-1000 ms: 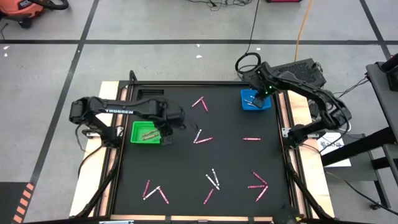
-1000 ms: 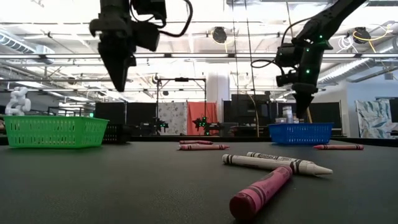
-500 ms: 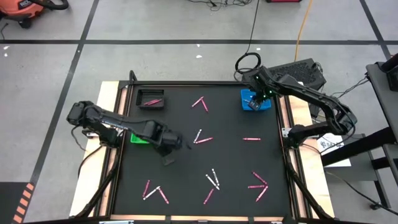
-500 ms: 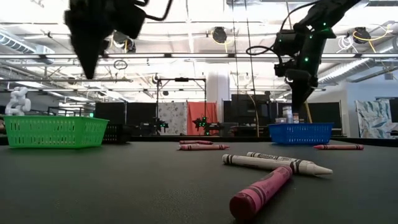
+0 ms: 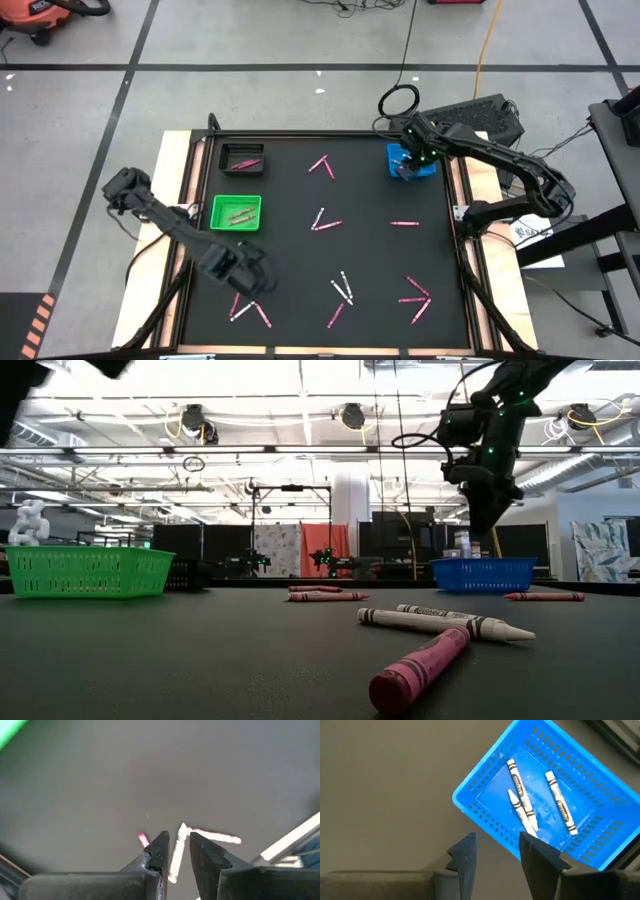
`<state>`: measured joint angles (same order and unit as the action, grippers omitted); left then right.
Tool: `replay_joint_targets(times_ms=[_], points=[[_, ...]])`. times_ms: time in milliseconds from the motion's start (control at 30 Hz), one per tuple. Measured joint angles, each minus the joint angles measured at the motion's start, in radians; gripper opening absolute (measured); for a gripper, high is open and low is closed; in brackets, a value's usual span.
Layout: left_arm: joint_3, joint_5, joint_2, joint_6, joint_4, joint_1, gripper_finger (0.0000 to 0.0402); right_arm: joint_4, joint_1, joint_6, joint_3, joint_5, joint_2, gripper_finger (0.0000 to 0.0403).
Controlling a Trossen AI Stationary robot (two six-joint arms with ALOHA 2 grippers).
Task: Sort crayons
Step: Put the red crayon into the black bin
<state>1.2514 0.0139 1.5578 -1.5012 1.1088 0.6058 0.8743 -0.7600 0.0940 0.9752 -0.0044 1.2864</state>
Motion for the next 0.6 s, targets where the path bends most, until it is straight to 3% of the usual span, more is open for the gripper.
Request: replay_joint_targets(times_ms=[267,600], points=[[0.000,0.040,0.044,-0.271,0.004,0.152,0.0073,0.024,0.049,0.101,0.000,0.000,0.000,0.0135],[0.000,0.021,0.171,-0.328,-0.007,0.209,0.0073,0.037,0.135,0.130,0.000,0.000,0.000,0.0135]])
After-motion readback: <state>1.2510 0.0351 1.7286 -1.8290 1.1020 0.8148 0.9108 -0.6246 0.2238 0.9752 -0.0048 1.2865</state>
